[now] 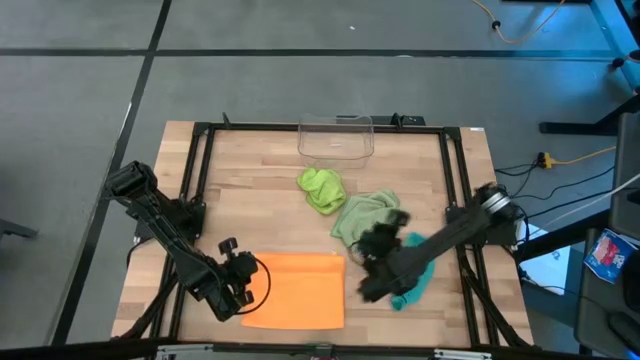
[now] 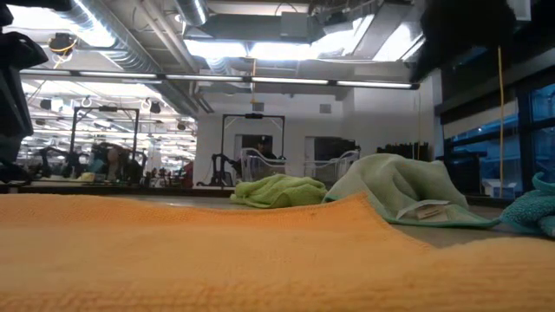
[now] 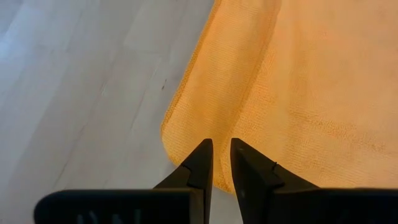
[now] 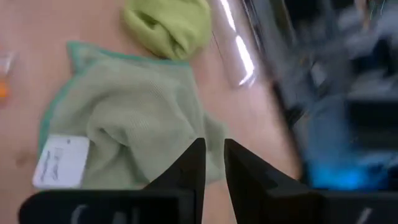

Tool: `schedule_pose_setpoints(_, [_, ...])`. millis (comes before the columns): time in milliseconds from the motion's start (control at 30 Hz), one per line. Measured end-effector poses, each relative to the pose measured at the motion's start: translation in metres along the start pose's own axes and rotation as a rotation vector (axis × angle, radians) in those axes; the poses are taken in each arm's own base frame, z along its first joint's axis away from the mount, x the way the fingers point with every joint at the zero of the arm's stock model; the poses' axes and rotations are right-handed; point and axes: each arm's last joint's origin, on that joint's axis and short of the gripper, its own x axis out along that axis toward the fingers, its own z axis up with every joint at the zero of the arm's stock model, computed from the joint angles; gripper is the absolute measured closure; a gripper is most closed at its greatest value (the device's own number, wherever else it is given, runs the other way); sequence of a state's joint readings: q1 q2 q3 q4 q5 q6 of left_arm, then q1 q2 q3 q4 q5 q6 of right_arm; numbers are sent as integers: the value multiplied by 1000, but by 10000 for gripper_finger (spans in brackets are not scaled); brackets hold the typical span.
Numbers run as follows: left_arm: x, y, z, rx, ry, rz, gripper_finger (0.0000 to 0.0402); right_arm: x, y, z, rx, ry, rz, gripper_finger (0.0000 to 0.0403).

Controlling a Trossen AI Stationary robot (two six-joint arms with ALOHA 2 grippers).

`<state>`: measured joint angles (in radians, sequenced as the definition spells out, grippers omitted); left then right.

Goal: Fold microfiber towels
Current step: Fold the orange microfiber towel

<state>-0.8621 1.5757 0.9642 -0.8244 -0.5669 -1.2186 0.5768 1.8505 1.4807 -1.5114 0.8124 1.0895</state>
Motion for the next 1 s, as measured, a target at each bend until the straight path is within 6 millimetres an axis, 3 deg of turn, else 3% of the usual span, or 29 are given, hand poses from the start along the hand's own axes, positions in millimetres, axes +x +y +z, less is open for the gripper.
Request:
schedule_pose_setpoints(100, [0, 0, 0, -3, -1, -2, 355, 10, -16, -24, 330, 3, 136, 350])
schedule_pose_setpoints(200, [0, 0, 0, -4, -2, -3, 355, 18, -7, -33, 624, -1, 469, 359])
schedule_pose_setpoints(300, [1, 0, 2, -8, -1, 0, 352, 17, 10, -26, 669, -183, 830, 363])
schedule_pose_setpoints(367, [1, 0, 2, -10, -3, 1, 352, 15, 16, -22, 652, -355, 961, 363])
schedule_pose_setpoints(533, [3, 1, 4, -16, -2, 8, 356, 17, 21, -21, 675, -560, 1050, 364])
schedule_pose_setpoints(1000, [3, 0, 4, 55, -4, -4, 351, 21, 45, -15, 582, -545, 1068, 364])
